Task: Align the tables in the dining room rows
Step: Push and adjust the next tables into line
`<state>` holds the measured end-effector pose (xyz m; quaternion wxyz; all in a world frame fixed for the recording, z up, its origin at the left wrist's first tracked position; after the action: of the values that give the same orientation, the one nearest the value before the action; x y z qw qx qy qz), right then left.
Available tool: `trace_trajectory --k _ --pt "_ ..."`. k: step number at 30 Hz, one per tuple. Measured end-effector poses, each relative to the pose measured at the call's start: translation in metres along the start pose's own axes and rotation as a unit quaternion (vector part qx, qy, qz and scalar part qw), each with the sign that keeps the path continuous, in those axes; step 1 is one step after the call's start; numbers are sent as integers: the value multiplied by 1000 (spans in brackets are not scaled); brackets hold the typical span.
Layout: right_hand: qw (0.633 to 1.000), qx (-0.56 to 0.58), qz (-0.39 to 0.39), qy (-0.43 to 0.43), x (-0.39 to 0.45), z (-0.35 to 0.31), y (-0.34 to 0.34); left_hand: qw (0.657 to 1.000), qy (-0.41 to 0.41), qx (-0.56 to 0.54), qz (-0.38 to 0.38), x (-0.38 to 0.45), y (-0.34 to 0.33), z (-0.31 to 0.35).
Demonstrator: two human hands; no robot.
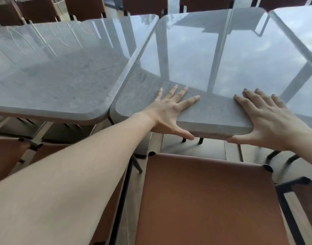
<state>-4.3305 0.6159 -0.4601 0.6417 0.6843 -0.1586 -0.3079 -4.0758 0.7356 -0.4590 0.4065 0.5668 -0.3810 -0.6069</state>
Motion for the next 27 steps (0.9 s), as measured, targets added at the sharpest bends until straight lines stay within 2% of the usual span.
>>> trace_trajectory --k 6,8,10,11,13,15,17,20,23,27 --pt "999 26 -31 11 -4 -3 4 995 30 -84 47 -6 2 3" --pt "994 101 -44 -5 -1 -2 22 991 38 -109 69 -8 1 6" --pt "970 242 -28 -22 11 -6 49 979 56 -152 126 -11 -1 5" --pt "965 262 -26 3 22 -17 59 968 74 -175 165 -13 -1 3" --pt "978 194 -32 63 41 -54 64 946 123 -171 246 -16 -2 1" --pt "980 180 3 84 66 -95 54 924 183 -150 300 -14 -7 -2" --pt "972 213 41 92 90 -131 47 878 255 -201 351 -14 -10 -7" --pt "969 227 43 91 116 -162 40 777 333 -325 424 -15 -9 -18" --pt "978 188 42 78 119 -173 31 743 306 -375 463 -17 -9 -21" --pt "977 197 40 69 119 -169 34 654 286 -435 549 -42 -19 -38"
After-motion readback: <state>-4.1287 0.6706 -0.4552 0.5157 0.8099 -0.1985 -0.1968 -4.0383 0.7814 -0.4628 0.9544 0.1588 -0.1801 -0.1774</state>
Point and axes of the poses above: each hand's wrist, its own x-axis towards the middle knuckle, its own y-axis out of the back of the hand, z = x × y, the point moved 2 cm from there along x, towards the middle knuckle, and after that the axes turned 12 degrees about -z, right-handed, at the moved point
